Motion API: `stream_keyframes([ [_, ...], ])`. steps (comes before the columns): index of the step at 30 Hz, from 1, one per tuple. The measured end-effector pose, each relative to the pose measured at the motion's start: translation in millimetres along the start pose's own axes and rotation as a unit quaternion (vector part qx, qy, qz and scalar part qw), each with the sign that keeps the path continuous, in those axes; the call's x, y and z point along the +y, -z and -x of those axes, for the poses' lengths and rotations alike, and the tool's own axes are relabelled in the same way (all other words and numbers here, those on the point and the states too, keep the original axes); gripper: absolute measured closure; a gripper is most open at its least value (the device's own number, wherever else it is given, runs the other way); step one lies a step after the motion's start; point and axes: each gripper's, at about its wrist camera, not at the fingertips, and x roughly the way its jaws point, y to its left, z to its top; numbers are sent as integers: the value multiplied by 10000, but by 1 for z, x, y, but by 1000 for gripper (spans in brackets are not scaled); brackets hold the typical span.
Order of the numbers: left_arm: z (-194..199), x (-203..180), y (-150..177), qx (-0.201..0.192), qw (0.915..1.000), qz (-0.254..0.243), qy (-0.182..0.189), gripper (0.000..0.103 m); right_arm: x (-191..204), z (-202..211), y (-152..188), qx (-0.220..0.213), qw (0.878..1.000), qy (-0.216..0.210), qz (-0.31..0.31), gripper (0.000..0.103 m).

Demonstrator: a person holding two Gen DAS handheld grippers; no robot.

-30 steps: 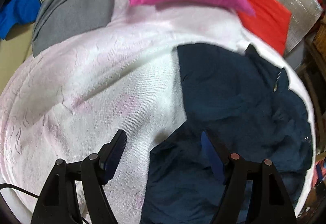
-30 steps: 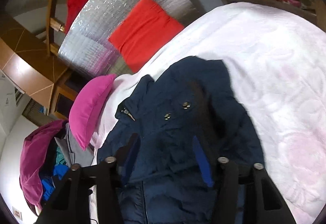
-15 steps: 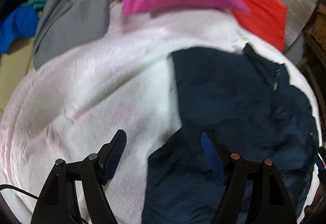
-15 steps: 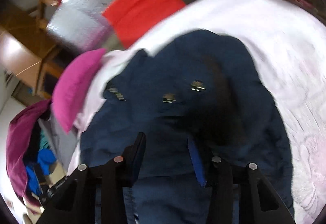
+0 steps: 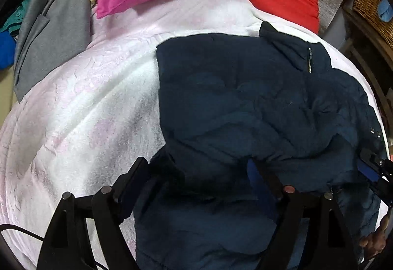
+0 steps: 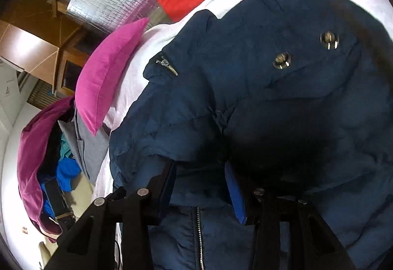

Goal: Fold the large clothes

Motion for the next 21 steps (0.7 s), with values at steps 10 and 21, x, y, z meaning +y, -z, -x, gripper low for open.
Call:
stream_keyframes([
  [10, 11, -9, 1, -195, 9996, -114, 144, 20, 36, 7, -6, -185, 9981, -504, 294, 57],
  [21, 8, 1, 2, -62, 10000, -46, -13, 17, 14, 3, -3, 18, 9994, -352, -69, 53],
])
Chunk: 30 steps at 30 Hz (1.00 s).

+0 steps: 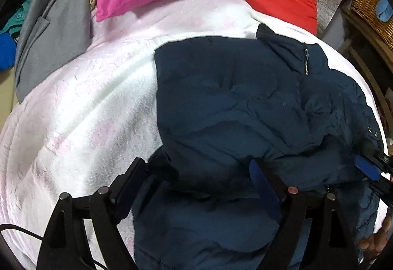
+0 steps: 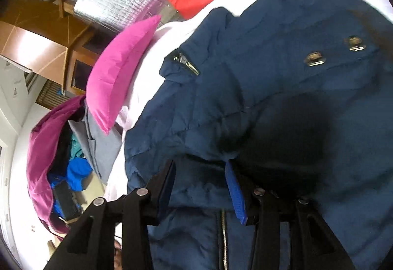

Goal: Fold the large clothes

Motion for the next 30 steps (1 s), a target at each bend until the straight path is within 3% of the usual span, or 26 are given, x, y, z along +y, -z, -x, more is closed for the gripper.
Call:
stream_keyframes([
  [2, 10, 3, 0, -125, 9999, -16, -94, 17, -5, 27, 3, -209, 9997, 73, 79, 41],
  [8, 35, 10, 14, -385, 9986, -92, -345, 17, -44, 122, 19, -894, 9955, 304, 85, 37],
  [12, 52, 18, 36, -571, 9968, -116, -550, 17, -73, 174, 40, -1090, 9930, 464, 21, 34],
  [19, 74, 28, 97, -768, 9933, -403, -760, 17, -118, 219, 97, -869, 9943, 619, -45, 33],
  [23, 84, 43, 139, -632, 9914, -472, -1048, 17, -136, 229, 128, -610, 9953, 745, 29, 33],
  [30, 107, 72, 190, -285, 9987, 228, -368, 17, -158, 235, 162, -236, 9964, 798, 144, 32],
])
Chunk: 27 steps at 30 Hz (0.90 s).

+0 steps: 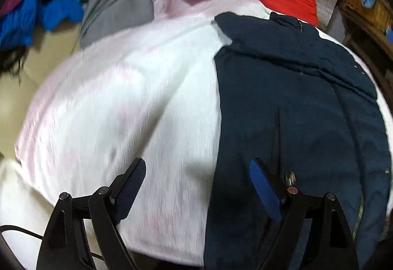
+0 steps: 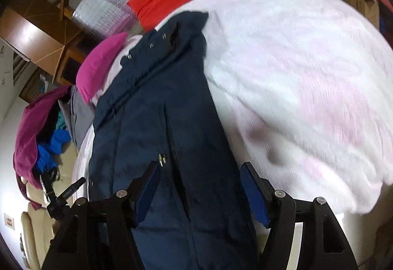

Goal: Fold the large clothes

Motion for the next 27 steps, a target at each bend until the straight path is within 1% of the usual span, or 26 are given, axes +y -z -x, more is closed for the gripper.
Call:
stream_keyframes([
  [2, 3, 6, 10, 156, 9993, 217, 261, 17, -7, -2, 8, 170, 9998, -112, -81, 32],
  [5, 4, 10, 20, 409, 9968, 445, 526, 17, -16, -9, 21, 471, 9985, -228, -135, 32],
  [8, 7, 11, 37, 611, 9937, 574, 738, 17, -23, -14, 34, 613, 9975, -294, -186, 32],
  [12, 3, 13, 52, 923, 9898, 681, 847, 17, -24, -17, 44, 621, 9968, -447, -225, 32],
  [13, 3, 12, 56, 980, 9892, 669, 859, 25, -21, -17, 44, 615, 9968, -482, -167, 36],
  [14, 2, 10, 59, 1051, 9886, 635, 873, 40, -18, -17, 45, 608, 9966, -532, -133, 44],
  [15, 1, 8, 62, 1111, 9877, 599, 922, 47, -15, -16, 45, 617, 9962, -610, -86, 47],
  [16, 1, 6, 63, 1150, 9867, 576, 989, 53, -13, -15, 45, 607, 9960, -653, -28, 47],
  [18, 0, 1, 66, 1194, 9861, 544, 1016, 53, -10, -12, 46, 590, 9963, -630, 62, 47],
  [21, -2, -2, 68, 1276, 9864, 532, 885, 44, -19, -10, 46, 641, 9963, -572, -48, 47],
  [22, -3, -2, 69, 1306, 9862, 564, 847, 36, -23, -9, 46, 632, 9964, -546, -112, 43],
  [23, -6, -4, 68, 1336, 9857, 592, 836, 32, -28, -9, 46, 631, 9965, -515, -196, 36],
  [27, -6, -11, 73, 1427, 9823, 570, 1075, 32, -36, -18, 54, 813, 9941, -629, -353, 35],
])
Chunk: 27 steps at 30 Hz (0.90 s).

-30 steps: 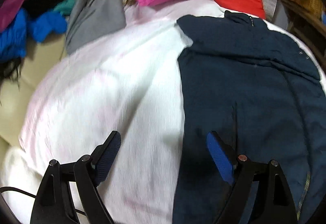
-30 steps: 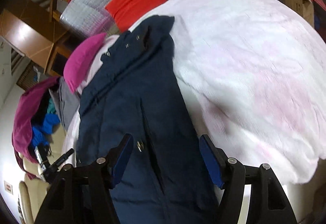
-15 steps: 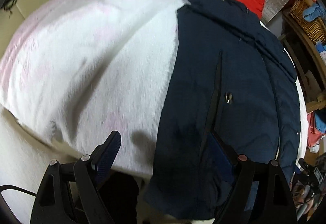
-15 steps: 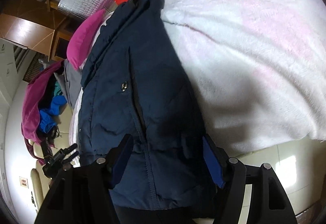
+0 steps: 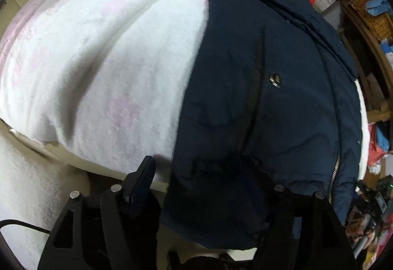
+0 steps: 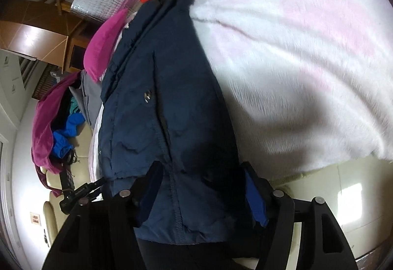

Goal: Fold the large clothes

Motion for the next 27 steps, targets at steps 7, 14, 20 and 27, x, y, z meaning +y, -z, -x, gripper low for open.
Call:
stream_keyframes([
  [7, 0, -23, 7, -100, 9992, -396, 14, 60, 32, -1, 5, -19, 9975, -261, 662, 56],
  [14, -11, -17, 12, 224, 9992, -322, 89, 35, 19, -25, 5, 380, 9989, -61, 280, 44],
  [20, 0, -37, 12, 50, 9968, -759, 253, 75, 65, 3, 6, -42, 9927, -411, 1132, 72],
  [27, -15, -46, 13, 248, 9964, -783, 232, 54, 41, -31, 0, 576, 9966, -168, 563, 49],
])
